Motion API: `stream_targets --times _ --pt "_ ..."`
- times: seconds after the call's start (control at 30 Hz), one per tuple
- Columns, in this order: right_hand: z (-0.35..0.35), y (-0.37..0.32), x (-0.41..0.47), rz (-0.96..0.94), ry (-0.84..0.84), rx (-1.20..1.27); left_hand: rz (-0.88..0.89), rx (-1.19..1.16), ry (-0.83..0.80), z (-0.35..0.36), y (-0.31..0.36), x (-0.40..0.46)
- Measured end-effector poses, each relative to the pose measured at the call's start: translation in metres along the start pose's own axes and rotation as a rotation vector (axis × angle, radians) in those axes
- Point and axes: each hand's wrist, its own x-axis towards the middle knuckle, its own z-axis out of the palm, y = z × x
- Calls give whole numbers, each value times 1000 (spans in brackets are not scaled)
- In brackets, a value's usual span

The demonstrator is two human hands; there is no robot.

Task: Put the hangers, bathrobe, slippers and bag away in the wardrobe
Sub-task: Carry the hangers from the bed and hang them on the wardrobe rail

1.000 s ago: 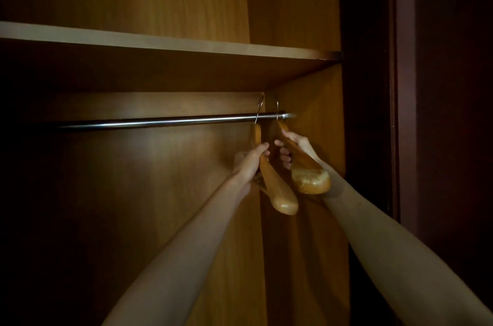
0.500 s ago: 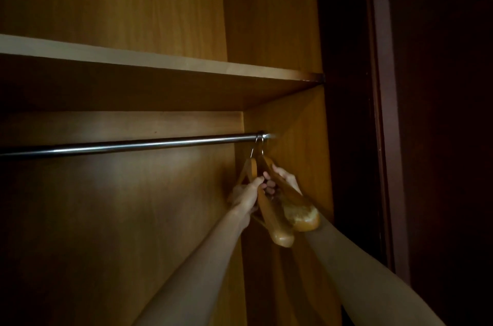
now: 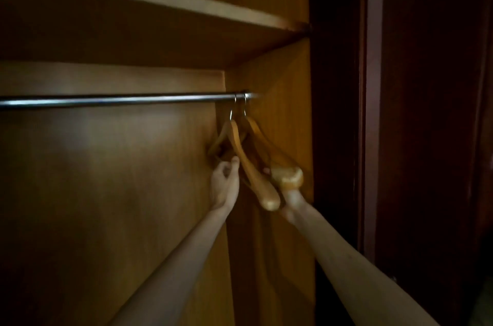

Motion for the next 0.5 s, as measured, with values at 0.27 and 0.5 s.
stream_targets --times 0.27,0.5 --pt "-60 106 -110 162 125 -449 13 374 -477 24 -126 -138" --pt "-153 223 -242 436 347 -490 -233 359 -919 76 -221 -282"
